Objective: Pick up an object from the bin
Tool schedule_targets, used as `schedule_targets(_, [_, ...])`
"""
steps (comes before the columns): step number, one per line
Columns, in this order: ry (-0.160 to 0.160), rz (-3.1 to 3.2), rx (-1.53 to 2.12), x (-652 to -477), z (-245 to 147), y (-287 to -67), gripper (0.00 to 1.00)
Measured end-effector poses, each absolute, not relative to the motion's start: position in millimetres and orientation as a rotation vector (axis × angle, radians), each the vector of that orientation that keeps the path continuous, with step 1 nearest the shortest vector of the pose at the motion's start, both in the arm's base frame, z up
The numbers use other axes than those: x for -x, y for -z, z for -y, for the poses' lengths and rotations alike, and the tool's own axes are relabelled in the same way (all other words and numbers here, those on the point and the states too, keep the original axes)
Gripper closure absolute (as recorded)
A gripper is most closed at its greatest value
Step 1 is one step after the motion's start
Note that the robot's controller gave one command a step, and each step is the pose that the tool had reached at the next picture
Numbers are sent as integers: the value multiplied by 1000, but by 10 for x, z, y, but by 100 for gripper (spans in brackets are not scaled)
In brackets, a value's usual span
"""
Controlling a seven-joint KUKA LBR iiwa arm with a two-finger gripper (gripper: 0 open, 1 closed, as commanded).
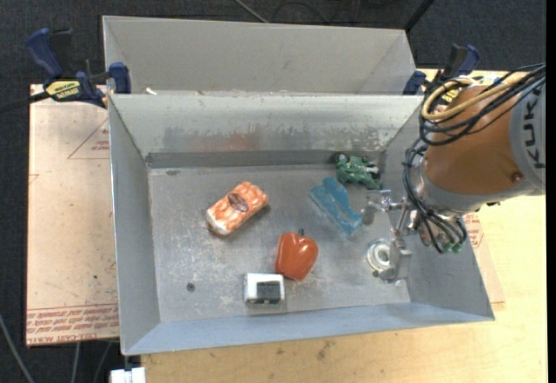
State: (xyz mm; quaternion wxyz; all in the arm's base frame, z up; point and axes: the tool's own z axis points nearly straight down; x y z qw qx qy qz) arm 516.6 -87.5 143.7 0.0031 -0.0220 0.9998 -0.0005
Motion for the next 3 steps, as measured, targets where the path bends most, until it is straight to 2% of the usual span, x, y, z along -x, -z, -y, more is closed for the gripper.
schedule_targets(1, [-3,-3139,90,-5316,304,-953,0])
schedule_targets(2, [-6,-3145,-9,-5227,212,-934,0])
schedule_targets(3, [-4,-3143,-47,-5221,239,-987,0])
